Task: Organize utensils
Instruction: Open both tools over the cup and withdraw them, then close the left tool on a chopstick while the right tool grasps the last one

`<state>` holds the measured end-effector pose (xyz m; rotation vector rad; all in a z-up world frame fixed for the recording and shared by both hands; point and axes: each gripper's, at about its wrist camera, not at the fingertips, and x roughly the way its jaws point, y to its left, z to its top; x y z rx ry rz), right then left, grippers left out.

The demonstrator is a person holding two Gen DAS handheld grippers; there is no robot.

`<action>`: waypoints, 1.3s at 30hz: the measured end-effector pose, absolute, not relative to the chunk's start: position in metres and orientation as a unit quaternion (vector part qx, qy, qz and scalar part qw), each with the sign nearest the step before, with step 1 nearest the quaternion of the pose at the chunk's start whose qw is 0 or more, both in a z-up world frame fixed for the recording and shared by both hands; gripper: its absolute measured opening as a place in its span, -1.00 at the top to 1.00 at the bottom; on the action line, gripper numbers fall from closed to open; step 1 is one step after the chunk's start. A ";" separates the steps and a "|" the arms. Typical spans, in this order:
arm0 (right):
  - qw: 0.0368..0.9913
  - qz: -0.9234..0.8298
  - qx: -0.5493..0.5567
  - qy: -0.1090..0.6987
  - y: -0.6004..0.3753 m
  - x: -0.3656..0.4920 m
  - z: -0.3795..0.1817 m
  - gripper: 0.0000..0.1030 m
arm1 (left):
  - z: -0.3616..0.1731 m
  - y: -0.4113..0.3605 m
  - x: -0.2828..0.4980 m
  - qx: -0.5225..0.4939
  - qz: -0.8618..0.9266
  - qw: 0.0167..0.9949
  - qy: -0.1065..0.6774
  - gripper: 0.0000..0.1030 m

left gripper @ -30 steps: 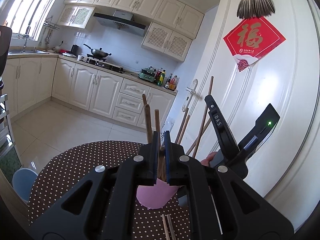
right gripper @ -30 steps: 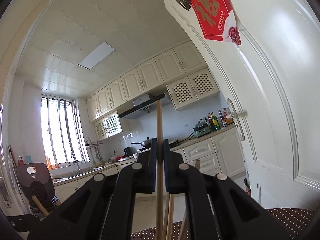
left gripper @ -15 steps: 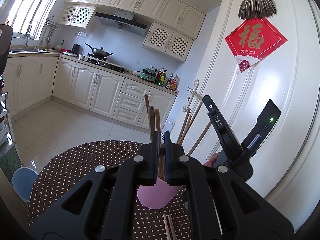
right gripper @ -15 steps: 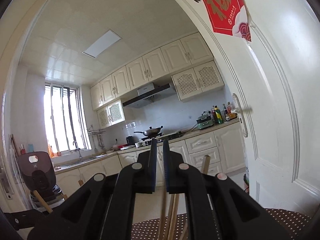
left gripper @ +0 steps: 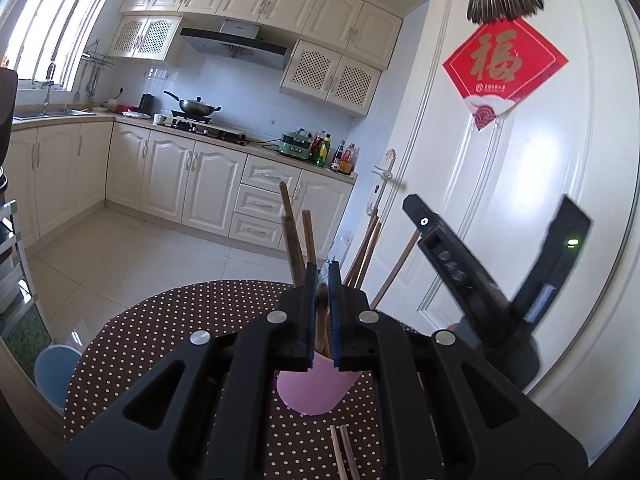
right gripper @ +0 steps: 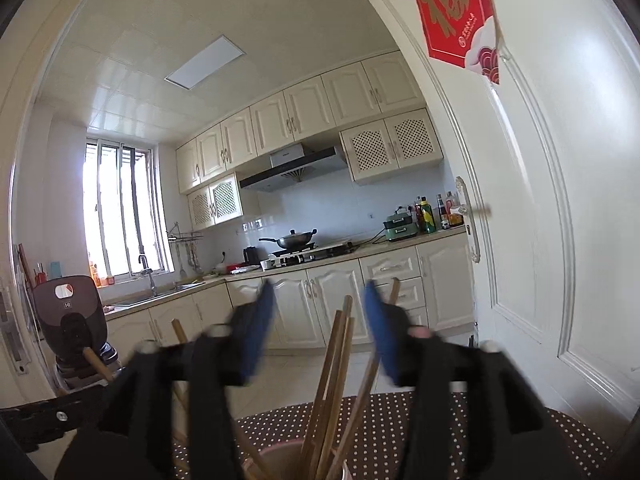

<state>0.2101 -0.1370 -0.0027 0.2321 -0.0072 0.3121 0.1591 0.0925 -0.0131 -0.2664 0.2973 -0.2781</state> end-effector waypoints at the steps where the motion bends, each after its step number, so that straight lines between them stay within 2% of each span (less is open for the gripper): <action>1: 0.981 0.154 0.115 0.000 -0.140 0.205 -0.002 -0.04 | -0.014 0.091 0.159 -0.128 -0.137 0.971 0.150 0.87; 16: 0.985 0.138 0.084 0.065 -0.186 0.127 0.003 -0.51 | -0.017 0.063 0.111 -0.067 -0.107 0.972 0.200 0.83; 18: 0.983 0.144 0.084 0.071 -0.192 0.115 0.003 -0.53 | -0.017 0.059 0.101 -0.058 -0.099 0.972 0.204 0.66; 20: 0.982 0.147 0.085 0.078 -0.195 0.105 0.003 -0.57 | -0.016 0.058 0.089 -0.055 -0.095 0.973 0.200 0.17; 21: 0.982 0.150 0.083 0.084 -0.196 0.101 0.002 -0.58 | -0.016 0.056 0.082 -0.053 -0.094 0.975 0.196 0.02; 22: 0.981 0.152 0.081 0.087 -0.197 0.097 0.002 -0.59 | -0.015 0.055 0.077 -0.050 -0.092 0.976 0.192 -0.04; 27: 0.978 0.163 0.076 0.102 -0.199 0.075 -0.001 -0.67 | -0.014 0.050 0.050 -0.034 -0.074 0.979 0.187 -0.06; 39: 0.970 0.175 0.074 0.148 -0.197 0.043 -0.013 -0.84 | -0.020 0.049 0.017 -0.017 -0.054 0.980 0.192 -0.35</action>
